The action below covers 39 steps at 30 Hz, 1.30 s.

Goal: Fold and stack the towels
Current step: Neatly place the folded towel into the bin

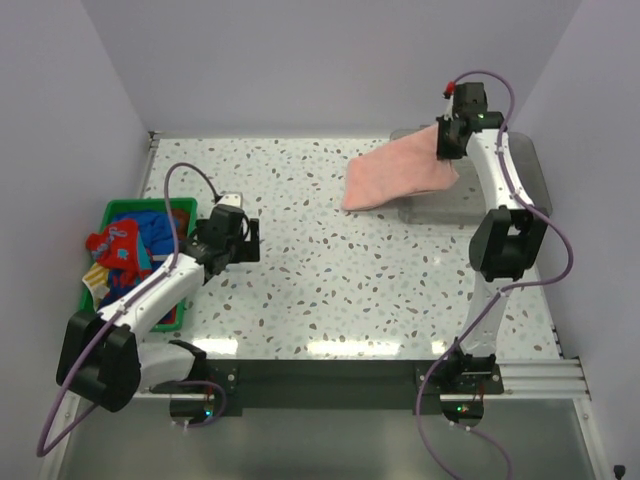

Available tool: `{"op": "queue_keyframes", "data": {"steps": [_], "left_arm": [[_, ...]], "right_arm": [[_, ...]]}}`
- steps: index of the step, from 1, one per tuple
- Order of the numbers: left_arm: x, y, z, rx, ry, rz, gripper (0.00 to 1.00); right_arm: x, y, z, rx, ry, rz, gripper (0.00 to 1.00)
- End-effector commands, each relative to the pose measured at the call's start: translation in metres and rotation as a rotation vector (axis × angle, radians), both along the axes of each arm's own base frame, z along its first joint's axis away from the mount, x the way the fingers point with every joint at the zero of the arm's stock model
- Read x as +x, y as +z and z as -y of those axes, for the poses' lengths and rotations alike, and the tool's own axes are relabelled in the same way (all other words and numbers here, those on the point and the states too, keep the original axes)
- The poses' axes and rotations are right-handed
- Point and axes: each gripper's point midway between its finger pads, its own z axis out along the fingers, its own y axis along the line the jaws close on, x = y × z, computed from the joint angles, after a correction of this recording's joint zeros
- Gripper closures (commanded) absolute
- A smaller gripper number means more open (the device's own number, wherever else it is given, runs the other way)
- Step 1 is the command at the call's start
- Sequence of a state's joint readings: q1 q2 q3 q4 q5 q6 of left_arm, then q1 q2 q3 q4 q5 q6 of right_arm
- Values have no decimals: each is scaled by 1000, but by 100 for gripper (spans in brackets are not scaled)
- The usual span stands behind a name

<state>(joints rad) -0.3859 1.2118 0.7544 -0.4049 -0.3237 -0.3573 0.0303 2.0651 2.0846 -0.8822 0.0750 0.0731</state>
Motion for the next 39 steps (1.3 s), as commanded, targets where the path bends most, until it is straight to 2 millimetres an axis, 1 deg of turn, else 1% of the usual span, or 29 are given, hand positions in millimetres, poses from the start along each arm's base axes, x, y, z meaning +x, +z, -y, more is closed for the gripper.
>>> {"op": "queue_keyframes", "data": {"steps": [1, 4, 5, 7, 8, 14, 15, 18, 32, 39], "left_arm": [[14, 5, -7, 27, 30, 48, 0], [14, 2, -8, 38, 35, 38, 0], [15, 1, -8, 40, 36, 35, 0], [15, 0, -9, 43, 39, 35, 0], [14, -1, -10, 46, 40, 33, 0], [14, -6, -13, 66, 52, 19, 0], [14, -5, -13, 68, 52, 21, 0], [14, -4, -13, 66, 51, 23, 0], [15, -6, -12, 66, 45, 18, 0], [15, -8, -12, 69, 43, 11, 0]], "right_arm": [[18, 14, 48, -140, 7, 56, 100], [24, 9, 63, -213, 23, 47, 100], [26, 1, 68, -226, 21, 32, 100], [30, -2, 76, -249, 15, 26, 100], [31, -6, 79, -254, 10, 19, 100], [37, -16, 96, -304, -48, 27, 100], [37, -20, 98, -311, -49, 20, 100], [38, -22, 107, -344, -72, 16, 100], [40, -48, 126, -416, -103, -18, 100], [40, -51, 132, -438, -127, -15, 100]]}}
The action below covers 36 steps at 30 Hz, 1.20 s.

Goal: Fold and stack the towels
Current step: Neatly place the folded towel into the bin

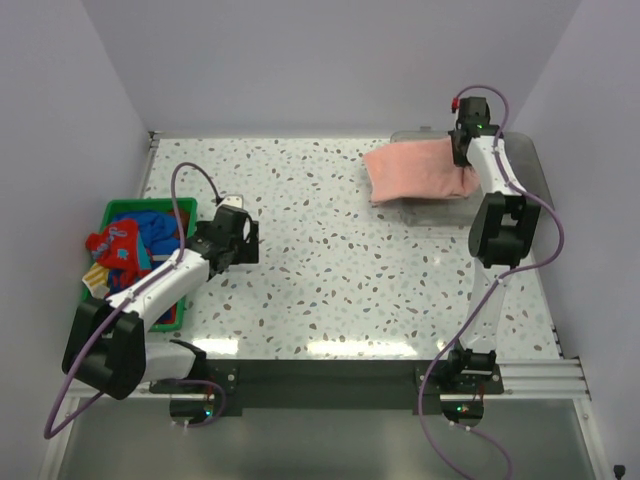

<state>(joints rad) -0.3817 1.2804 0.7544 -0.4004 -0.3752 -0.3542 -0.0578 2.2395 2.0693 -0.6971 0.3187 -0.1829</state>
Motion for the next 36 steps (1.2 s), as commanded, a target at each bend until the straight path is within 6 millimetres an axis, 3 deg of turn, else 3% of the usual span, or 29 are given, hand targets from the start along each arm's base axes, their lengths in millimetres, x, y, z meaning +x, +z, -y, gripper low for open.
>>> {"op": "queue_keyframes", "data": {"steps": [1, 29, 32, 35, 36], "left_arm": [[14, 9, -1, 8, 6, 54, 0], [14, 1, 0, 12, -2, 29, 0], [14, 1, 0, 12, -3, 28, 0], [14, 2, 1, 11, -3, 30, 0], [15, 2, 1, 9, -4, 31, 0]], "right_arm": [[6, 13, 33, -102, -73, 55, 100], [-2, -11, 86, -330, -182, -9, 100], [-2, -11, 92, -362, -226, -3, 80], [-5, 3, 102, -408, -316, 29, 63], [-5, 14, 104, -416, -345, 54, 53]]}}
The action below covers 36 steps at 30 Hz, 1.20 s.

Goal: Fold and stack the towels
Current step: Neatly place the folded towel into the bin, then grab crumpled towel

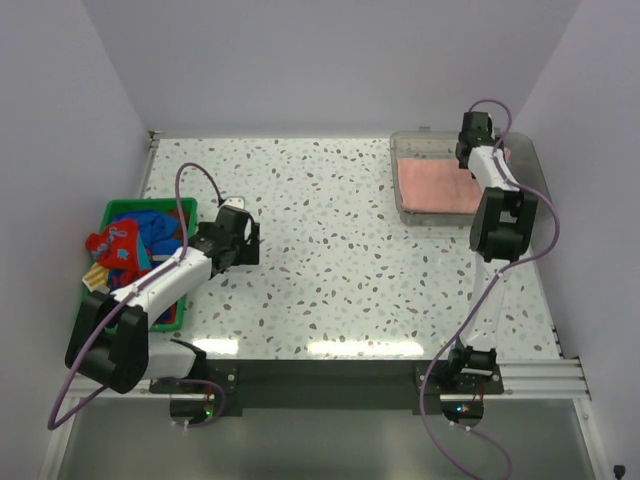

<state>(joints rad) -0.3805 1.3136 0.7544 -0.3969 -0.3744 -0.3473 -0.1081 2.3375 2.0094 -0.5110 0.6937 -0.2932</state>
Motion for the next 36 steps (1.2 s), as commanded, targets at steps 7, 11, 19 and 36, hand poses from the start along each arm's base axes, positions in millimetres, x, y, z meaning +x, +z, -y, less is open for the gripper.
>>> {"op": "queue_keyframes", "data": {"steps": [7, 11, 19, 36], "left_arm": [[18, 22, 11, -60, -20, 91, 0], [26, 48, 19, -110, -6, 115, 0], [45, 126, -56, -50, 319, 162, 0], [-7, 70, -236, -19, 909, 114, 8]], "right_arm": [[-14, 109, 5, -86, -207, 278, 16], [-27, 135, -48, 92, -136, 369, 5], [-100, 128, -230, 483, 228, 247, 1], [-259, 81, -392, 903, 689, -30, 2]]}}
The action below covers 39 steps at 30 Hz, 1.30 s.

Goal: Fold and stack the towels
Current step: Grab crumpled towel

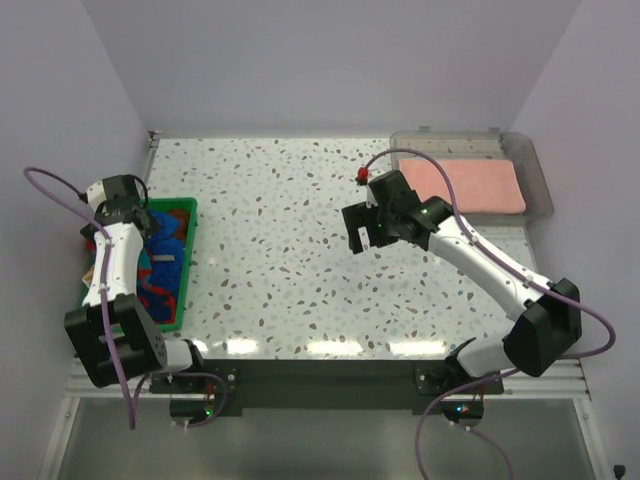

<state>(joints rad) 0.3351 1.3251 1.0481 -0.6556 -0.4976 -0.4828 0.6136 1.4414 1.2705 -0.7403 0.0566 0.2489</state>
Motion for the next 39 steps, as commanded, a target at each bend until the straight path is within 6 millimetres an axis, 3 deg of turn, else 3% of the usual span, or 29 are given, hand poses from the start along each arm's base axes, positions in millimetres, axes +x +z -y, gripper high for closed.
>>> {"op": "queue_keyframes", "data": {"steps": [1, 6, 7, 9, 10, 11, 13, 16, 17, 18, 19, 20, 24, 27, 29, 35, 37, 38, 39], "left_arm": [[13, -12, -5, -34, 25, 41, 13], [15, -27, -5, -52, 30, 12, 41], [15, -28, -4, -53, 29, 13, 55], [16, -28, -3, -67, 24, 18, 73], [17, -28, -1, -69, 17, 21, 93], [19, -21, -1, -66, 9, 36, 100], [26, -9, 5, -65, -24, 64, 100], [48, 40, 28, -19, -117, 160, 100], [61, 68, 36, 1, -149, 215, 100], [68, 80, 62, 10, -217, 218, 100], [75, 93, 74, 12, -253, 239, 100], [85, 121, 86, 21, -290, 298, 100], [99, 172, 148, -30, -473, 397, 100], [98, 196, 163, -34, -512, 437, 100], [94, 198, 155, -4, -477, 430, 100], [72, 197, 102, 132, -300, 350, 100], [61, 197, 72, 134, -230, 356, 100], [54, 183, 60, 136, -205, 322, 100], [45, 179, 35, 161, -130, 315, 100]], "right_arm": [[-11, 15, -6, 85, 3, 17, 2], [-20, 6, -2, 78, -1, -4, 2], [-21, 6, -2, 77, -1, -4, 1], [-22, 4, 0, 69, -1, -6, 2], [-21, 3, 2, 64, -8, -6, 2], [-21, 4, 2, 60, -7, -2, 1], [-22, 5, 3, 57, -8, -2, 1], [-19, 13, 4, 55, -7, 19, 1], [-16, 19, 5, 54, -14, 37, 1], [-15, 22, 6, 51, -17, 49, 1], [-14, 24, 7, 49, -17, 57, 1], [-11, 30, 7, 49, -21, 74, 1], [-9, 44, 13, 39, -30, 114, 1], [-8, 51, 15, 42, -38, 142, 1], [-8, 51, 15, 45, -38, 145, 1], [-14, 43, 12, 70, -29, 120, 1], [-15, 42, 12, 71, -27, 117, 1], [-16, 43, 12, 75, -27, 116, 1], [-15, 43, 12, 77, -26, 115, 1]]}}
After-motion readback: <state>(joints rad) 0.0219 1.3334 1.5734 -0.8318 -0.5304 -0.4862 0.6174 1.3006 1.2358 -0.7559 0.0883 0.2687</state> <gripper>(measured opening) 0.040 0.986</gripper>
